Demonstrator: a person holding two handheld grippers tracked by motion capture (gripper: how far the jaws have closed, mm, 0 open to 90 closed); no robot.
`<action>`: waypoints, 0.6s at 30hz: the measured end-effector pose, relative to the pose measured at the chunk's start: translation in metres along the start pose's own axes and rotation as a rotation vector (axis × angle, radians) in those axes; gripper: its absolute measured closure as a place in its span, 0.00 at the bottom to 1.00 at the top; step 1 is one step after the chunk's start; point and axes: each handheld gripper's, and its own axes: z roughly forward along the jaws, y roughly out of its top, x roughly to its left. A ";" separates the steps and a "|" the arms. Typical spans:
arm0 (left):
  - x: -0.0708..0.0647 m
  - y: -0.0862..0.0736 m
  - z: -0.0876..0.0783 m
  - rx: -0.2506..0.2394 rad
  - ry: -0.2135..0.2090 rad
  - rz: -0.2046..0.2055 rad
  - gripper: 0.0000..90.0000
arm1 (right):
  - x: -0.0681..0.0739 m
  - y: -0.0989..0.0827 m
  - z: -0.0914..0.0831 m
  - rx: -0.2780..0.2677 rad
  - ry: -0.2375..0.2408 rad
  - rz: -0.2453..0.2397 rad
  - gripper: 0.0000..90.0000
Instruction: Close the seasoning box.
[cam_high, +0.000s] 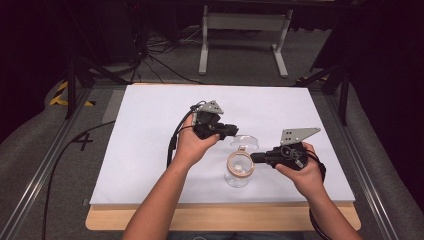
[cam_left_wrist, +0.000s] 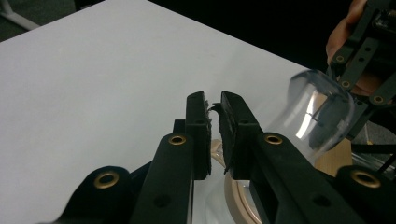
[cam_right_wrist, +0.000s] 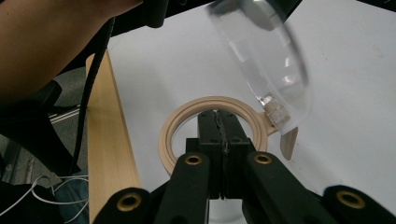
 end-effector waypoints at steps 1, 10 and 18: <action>-0.001 0.000 0.000 0.001 0.002 0.004 0.91 | 0.000 0.000 0.000 -0.001 0.001 0.000 1.00; -0.011 -0.003 -0.012 0.040 0.036 0.041 0.87 | 0.004 0.002 -0.002 0.021 0.015 -0.008 1.00; -0.019 -0.019 -0.038 0.089 0.030 0.011 0.84 | 0.008 0.004 -0.001 0.062 0.027 -0.017 1.00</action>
